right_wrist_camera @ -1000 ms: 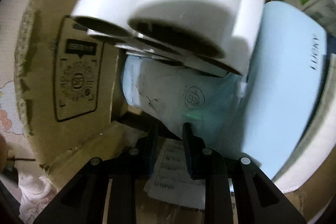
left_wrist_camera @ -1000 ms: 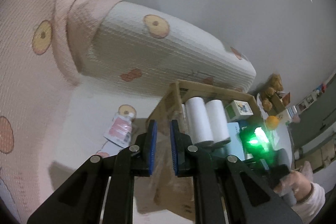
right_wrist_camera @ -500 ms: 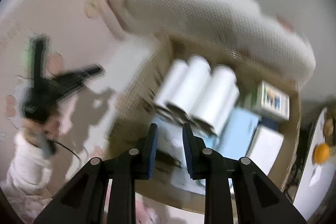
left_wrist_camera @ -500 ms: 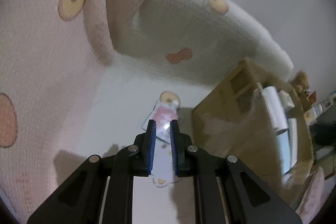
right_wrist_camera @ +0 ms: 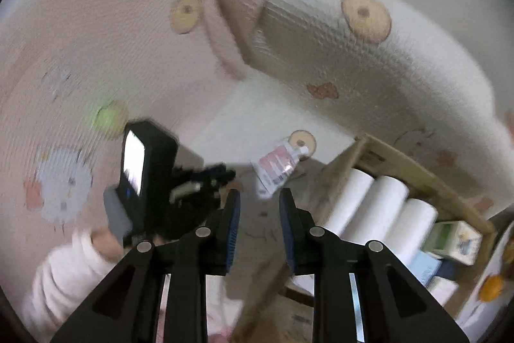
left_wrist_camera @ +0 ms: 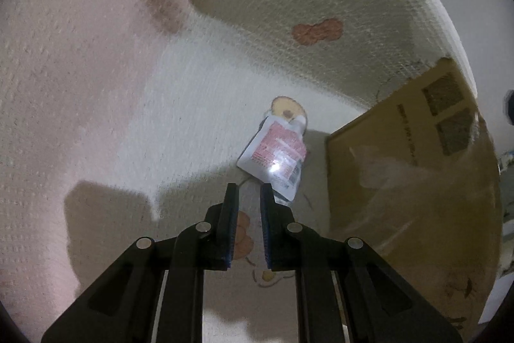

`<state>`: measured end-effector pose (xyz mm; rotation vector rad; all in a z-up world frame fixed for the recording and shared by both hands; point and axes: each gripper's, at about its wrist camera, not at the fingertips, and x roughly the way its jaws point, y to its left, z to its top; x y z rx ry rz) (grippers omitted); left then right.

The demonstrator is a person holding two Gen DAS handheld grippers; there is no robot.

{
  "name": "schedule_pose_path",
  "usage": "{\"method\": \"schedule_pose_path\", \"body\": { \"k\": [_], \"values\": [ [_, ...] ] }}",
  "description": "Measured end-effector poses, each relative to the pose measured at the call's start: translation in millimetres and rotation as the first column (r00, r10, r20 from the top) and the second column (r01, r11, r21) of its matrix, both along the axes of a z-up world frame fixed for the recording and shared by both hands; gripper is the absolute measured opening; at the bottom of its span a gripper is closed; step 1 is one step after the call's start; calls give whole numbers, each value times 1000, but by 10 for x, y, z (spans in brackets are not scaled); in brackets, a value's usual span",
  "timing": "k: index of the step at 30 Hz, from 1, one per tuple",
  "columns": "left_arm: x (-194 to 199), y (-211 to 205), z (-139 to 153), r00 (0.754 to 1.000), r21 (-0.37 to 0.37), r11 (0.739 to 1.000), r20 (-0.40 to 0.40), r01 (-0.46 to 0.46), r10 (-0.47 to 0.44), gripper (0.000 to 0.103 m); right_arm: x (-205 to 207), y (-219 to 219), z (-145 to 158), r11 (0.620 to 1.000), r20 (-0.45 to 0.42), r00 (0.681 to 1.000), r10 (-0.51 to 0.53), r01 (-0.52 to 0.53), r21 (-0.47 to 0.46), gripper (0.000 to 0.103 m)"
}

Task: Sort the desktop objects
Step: 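Withdraw both grippers from the box toward the white pouch on the bed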

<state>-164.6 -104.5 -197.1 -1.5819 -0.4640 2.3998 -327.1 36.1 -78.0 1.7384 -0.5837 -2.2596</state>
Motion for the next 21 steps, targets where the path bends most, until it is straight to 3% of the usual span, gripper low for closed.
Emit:
{"method": "schedule_pose_path", "body": {
  "k": [4,7,12,16,21],
  "values": [
    [-64,-124,-159,999,38,999,34,-27,26,14,-246,-79,-322,997,47,997,-59,60,-40,21],
    [-98,-282,-289,991,150,985,112,-84,67,14,-343,-186,-504,997,66,995,-73,75,-29,21],
    [-62,-528,-346,978,319,927,118,-199,169,14,-403,-255,-662,987,107,982,-158,161,-17,21],
    [-134,-636,-428,969,413,878,151,-243,197,14,-321,-368,-579,957,11,957,-290,290,-28,21],
    [-238,-738,-550,962,545,796,213,-262,170,20,-269,-520,-709,913,-29,918,-394,388,-130,21]
  ]
}}
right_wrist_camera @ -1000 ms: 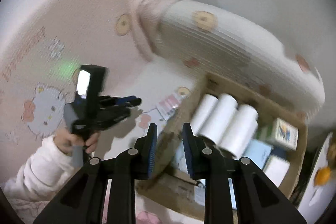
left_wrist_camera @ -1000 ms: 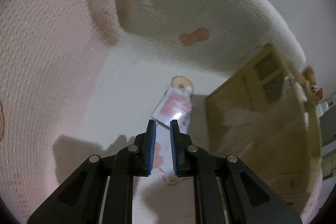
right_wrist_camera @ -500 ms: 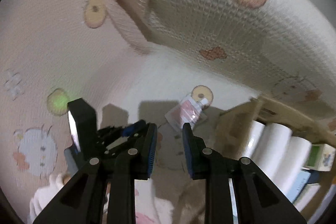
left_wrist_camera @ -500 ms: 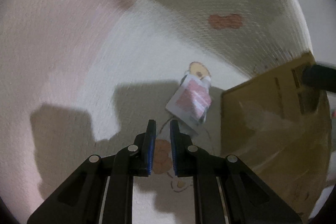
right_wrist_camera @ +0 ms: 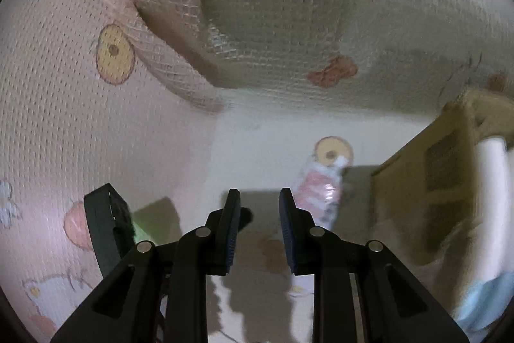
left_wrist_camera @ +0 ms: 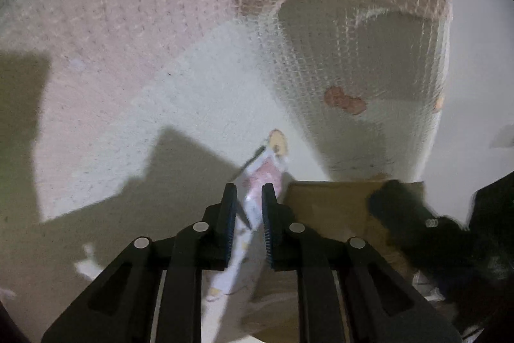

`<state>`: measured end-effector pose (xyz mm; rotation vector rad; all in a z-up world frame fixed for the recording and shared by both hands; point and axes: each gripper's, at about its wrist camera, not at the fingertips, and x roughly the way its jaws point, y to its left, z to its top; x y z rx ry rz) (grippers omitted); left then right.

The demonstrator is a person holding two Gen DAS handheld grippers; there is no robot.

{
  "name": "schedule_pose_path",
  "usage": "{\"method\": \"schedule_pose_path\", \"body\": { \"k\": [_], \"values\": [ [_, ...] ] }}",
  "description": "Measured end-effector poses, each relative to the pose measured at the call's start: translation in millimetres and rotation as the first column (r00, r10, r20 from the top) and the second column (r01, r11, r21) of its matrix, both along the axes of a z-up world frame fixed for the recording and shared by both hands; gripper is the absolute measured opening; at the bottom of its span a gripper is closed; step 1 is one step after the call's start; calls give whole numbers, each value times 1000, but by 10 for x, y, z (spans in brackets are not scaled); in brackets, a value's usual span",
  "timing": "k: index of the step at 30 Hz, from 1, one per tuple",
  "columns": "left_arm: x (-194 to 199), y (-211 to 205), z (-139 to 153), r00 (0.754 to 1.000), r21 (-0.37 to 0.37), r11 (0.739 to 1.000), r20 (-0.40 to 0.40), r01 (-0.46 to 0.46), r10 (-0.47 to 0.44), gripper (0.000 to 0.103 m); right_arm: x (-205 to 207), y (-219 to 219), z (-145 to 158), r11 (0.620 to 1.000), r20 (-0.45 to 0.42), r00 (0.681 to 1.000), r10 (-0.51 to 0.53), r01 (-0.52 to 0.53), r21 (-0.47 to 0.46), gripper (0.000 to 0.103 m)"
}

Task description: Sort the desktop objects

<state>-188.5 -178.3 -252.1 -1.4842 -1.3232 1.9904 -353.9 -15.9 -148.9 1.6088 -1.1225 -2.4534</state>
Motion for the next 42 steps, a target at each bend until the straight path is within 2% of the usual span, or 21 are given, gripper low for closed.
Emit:
{"method": "schedule_pose_path", "body": {
  "k": [2,4,7,10,13,17,21,24,27,31,33,37,42],
  "values": [
    [-36,-37,-29,1000,31,1000,-8,2,-2,26,30,-28,-119,998,-13,998,-68,68,3,21],
    [-42,-133,-39,999,8,999,-3,-34,34,28,7,-72,-259,995,-8,996,-94,94,29,21],
    [-77,-249,-102,997,27,997,9,-77,77,30,-71,-114,-407,987,-27,995,-100,103,125,21],
    [-136,-256,-126,997,51,996,6,-76,76,30,-164,-62,-566,971,-50,992,-118,126,201,21],
    [-213,-167,-141,999,60,997,15,-41,41,30,-240,-14,-669,964,-63,988,-143,154,218,21],
    [-264,-73,-110,1000,-17,999,9,-29,29,30,-333,-22,-762,977,-99,983,-155,168,134,21],
    [-199,-40,-88,1000,-37,999,-10,-24,24,30,-387,69,-934,972,-62,977,-205,211,108,21],
    [-164,19,-92,1000,-113,994,-23,6,-8,30,-447,28,-1009,970,-27,984,-176,178,165,21],
    [-124,59,-82,998,-150,987,-32,54,-59,30,-518,42,-1185,989,15,992,-128,127,79,21],
    [-60,122,-118,997,-162,984,-21,72,-77,30,-598,60,-1207,994,46,996,-81,78,73,21],
    [-3,116,-118,997,-173,982,-25,73,-78,30,-597,60,-1226,997,57,996,-68,66,42,21],
    [135,194,-139,997,-177,982,-28,66,-72,30,-526,44,-1292,996,67,997,-29,34,-77,21],
    [598,186,-226,999,-165,986,-22,37,-41,30,-368,-137,-1351,974,70,993,95,-78,-211,21]
  ]
}}
